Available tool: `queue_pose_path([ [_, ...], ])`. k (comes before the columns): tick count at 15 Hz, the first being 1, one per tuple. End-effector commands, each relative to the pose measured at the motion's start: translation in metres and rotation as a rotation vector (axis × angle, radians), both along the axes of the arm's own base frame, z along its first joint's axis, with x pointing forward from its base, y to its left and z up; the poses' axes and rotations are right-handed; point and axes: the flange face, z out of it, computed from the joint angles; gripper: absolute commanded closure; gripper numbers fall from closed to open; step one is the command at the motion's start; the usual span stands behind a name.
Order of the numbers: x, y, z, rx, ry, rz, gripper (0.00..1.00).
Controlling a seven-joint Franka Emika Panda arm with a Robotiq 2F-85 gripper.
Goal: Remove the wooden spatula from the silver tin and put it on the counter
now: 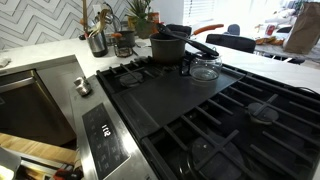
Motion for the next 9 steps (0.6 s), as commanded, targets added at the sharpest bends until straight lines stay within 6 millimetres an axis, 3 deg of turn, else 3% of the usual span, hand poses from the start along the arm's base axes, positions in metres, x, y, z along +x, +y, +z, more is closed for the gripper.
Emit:
queue_pose_path([
  [1, -0.015, -0.011, 0.008, -0.030, 0.047, -0.057, 0.99],
  [6, -0.031, -0.026, 0.012, -0.034, 0.106, -0.114, 0.99],
  [9, -0.034, -0.040, 0.006, -0.030, 0.163, -0.158, 0.99],
])
